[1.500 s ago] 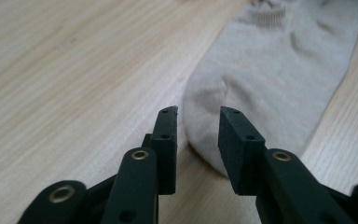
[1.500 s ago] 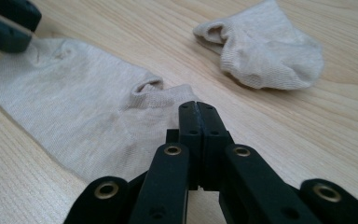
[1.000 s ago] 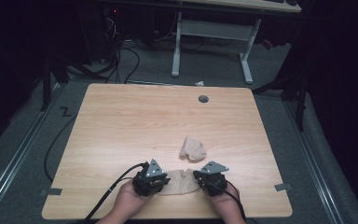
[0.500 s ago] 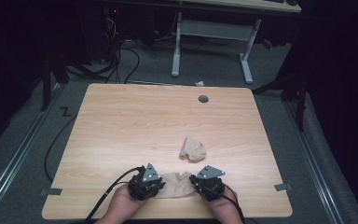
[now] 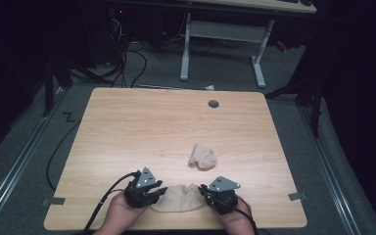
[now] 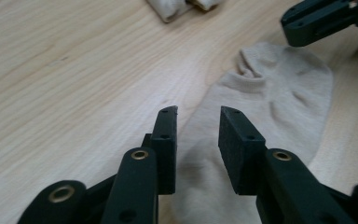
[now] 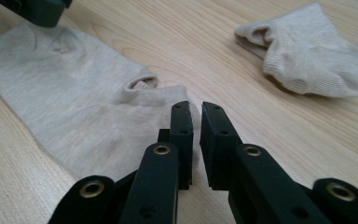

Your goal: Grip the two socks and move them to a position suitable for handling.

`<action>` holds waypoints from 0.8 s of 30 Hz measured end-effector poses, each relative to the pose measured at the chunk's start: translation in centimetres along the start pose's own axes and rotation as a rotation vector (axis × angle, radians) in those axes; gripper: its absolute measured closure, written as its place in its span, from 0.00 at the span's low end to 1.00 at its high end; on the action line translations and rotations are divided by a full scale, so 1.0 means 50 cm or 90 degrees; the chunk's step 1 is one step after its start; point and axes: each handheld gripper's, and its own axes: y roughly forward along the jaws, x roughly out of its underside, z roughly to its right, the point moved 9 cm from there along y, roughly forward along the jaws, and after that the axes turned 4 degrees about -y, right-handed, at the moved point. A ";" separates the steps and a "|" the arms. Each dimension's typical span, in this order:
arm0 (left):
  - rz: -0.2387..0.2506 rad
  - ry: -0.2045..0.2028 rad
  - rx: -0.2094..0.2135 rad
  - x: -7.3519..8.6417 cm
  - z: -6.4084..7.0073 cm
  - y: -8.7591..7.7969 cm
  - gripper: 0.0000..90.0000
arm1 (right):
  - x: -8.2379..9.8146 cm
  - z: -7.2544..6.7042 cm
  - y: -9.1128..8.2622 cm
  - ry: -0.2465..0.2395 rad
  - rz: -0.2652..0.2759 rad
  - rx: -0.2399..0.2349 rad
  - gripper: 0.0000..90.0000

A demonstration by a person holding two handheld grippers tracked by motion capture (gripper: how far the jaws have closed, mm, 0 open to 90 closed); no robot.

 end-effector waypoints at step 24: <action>0.014 -0.072 0.004 0.029 -0.079 -0.044 0.51 | -0.004 0.110 -0.020 0.069 0.013 0.096 0.78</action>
